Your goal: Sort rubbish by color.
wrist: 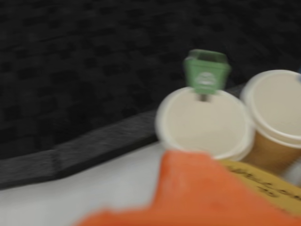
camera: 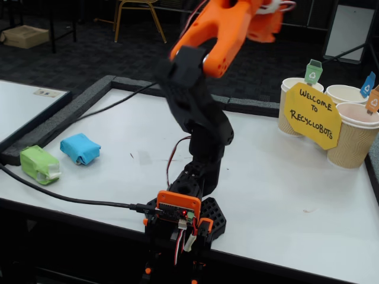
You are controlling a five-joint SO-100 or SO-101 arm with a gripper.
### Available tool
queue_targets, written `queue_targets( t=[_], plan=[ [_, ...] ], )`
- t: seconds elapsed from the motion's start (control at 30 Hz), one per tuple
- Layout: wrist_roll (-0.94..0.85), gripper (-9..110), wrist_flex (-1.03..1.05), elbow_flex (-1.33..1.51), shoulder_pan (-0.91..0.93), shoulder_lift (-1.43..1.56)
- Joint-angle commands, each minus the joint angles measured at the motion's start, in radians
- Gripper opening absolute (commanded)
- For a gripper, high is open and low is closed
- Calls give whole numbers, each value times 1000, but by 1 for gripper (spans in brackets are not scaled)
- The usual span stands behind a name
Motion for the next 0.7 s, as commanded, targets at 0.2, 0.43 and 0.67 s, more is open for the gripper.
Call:
queue_targets(
  t=[0.2,0.43,0.67],
  plan=[
    [-17,0,-86,362,-261,534],
    [-17,0,-67,561,-301,650],
    [-17,0,-71,724,-311,838]
  ],
)
